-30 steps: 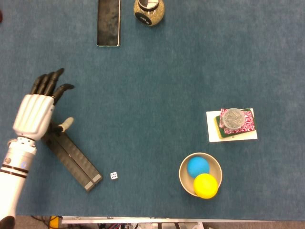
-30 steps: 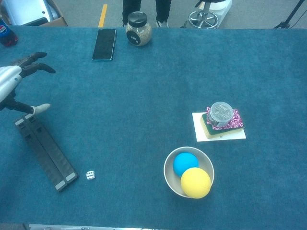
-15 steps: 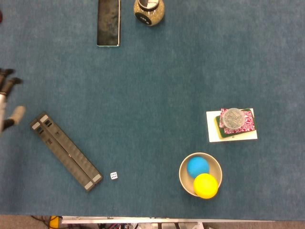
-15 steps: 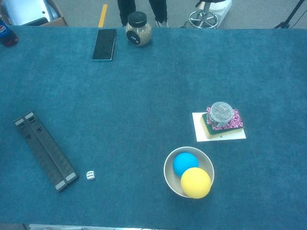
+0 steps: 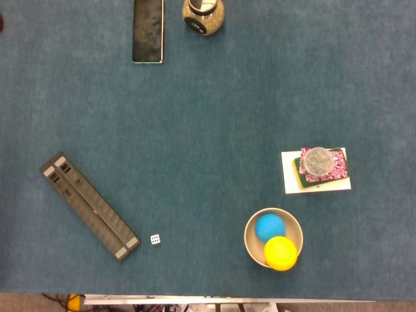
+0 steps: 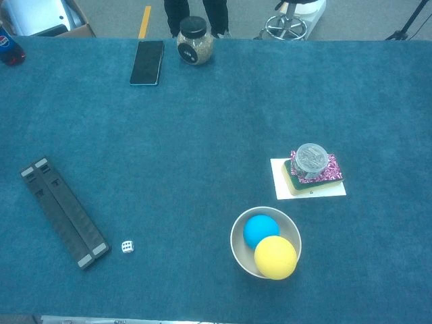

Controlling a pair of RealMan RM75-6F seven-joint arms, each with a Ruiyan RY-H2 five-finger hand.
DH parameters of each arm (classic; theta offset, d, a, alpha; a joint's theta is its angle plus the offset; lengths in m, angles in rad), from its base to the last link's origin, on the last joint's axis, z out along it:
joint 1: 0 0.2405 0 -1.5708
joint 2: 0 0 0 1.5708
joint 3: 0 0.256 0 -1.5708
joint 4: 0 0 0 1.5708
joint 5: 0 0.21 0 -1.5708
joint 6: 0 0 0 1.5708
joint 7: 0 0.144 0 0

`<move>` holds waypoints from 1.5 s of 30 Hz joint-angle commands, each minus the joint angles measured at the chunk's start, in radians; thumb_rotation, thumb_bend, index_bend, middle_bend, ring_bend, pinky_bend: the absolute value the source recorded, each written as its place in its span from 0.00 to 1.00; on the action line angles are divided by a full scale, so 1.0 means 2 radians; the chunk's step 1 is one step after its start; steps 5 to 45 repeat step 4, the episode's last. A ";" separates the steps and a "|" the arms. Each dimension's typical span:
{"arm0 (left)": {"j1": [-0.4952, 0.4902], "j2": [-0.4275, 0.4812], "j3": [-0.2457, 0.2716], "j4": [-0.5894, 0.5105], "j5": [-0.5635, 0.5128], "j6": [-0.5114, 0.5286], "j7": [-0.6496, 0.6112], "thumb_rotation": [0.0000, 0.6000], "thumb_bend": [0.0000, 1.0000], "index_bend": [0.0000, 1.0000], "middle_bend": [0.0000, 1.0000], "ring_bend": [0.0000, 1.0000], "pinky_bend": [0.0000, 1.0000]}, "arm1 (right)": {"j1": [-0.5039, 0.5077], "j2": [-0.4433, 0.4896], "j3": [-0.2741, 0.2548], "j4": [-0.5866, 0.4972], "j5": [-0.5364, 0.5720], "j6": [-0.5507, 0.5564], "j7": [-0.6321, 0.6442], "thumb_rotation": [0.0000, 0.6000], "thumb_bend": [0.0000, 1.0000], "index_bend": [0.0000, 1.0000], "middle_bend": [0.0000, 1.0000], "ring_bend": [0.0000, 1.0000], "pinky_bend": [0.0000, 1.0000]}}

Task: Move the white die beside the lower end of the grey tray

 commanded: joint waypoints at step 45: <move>0.019 0.026 0.010 -0.041 -0.021 -0.017 0.012 1.00 0.27 0.41 0.35 0.30 0.52 | 0.001 -0.001 0.000 0.004 0.000 -0.005 0.005 1.00 0.00 0.55 0.37 0.34 0.49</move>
